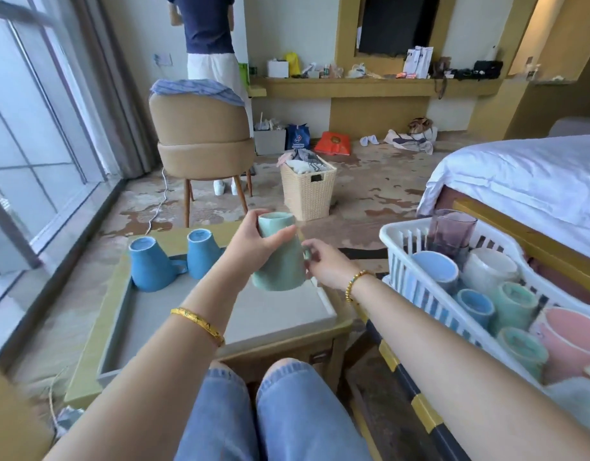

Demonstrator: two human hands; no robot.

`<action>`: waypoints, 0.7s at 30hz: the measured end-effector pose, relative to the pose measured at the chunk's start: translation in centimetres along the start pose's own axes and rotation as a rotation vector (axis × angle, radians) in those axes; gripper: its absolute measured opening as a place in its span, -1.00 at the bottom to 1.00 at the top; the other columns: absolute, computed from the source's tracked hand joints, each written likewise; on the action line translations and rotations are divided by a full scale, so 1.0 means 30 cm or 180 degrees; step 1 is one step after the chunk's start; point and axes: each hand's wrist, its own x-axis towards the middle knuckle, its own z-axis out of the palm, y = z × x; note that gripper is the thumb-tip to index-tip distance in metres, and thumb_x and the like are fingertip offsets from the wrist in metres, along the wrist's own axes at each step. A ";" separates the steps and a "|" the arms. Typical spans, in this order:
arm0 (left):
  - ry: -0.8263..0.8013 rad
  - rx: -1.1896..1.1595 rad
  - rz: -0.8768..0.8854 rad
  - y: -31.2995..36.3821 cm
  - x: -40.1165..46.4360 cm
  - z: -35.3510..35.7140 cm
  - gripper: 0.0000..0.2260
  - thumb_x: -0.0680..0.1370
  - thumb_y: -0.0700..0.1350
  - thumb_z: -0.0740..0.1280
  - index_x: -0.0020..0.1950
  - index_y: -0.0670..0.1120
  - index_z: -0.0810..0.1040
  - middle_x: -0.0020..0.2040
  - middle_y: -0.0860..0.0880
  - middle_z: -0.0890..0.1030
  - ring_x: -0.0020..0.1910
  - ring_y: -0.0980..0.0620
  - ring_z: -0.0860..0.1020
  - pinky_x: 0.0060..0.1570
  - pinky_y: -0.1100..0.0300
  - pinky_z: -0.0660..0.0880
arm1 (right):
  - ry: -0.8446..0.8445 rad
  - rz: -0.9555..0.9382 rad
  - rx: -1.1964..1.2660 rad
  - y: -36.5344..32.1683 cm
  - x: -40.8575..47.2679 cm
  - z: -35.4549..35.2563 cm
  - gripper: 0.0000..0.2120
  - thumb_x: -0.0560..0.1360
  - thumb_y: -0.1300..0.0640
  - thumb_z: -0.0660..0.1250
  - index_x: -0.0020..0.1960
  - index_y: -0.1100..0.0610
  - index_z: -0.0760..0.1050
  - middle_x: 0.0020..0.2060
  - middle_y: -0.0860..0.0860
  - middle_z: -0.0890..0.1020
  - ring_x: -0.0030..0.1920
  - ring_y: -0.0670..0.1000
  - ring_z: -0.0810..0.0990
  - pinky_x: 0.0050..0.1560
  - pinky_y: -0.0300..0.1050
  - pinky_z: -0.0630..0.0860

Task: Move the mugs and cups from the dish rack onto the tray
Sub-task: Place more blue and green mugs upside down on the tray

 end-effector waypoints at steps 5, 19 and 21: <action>-0.0278 0.0235 -0.0192 -0.166 0.037 -0.146 -0.57 0.41 0.07 0.44 0.21 0.06 0.39 0.03 0.07 0.55 0.04 0.07 0.54 0.07 0.08 0.53 | -0.0352 0.0119 0.0032 0.015 0.124 0.179 -0.81 0.59 0.23 0.03 0.07 0.09 0.40 -0.33 -0.05 0.52 -0.40 -0.09 0.45 -0.48 -0.26 0.32; -0.0699 0.1524 0.0040 -0.399 0.325 -0.125 -0.39 0.40 -0.03 0.47 0.37 -0.04 0.28 0.19 0.03 0.46 0.09 0.08 0.42 0.05 0.24 0.36 | 0.0480 0.0103 -0.1080 0.218 0.443 0.277 -0.79 0.55 0.21 0.11 0.07 0.03 0.47 -0.01 0.04 0.67 -0.14 0.13 0.59 -0.15 -0.05 0.55; -0.0694 0.1625 0.0145 -0.409 0.348 -0.099 -0.40 0.40 -0.04 0.47 0.36 -0.05 0.28 0.23 -0.01 0.47 0.09 0.07 0.41 0.05 0.25 0.33 | 0.0599 0.0038 -0.1281 0.237 0.462 0.266 -0.79 0.55 0.20 0.12 0.08 0.02 0.47 -0.01 0.05 0.66 -0.13 0.12 0.55 -0.24 -0.15 0.42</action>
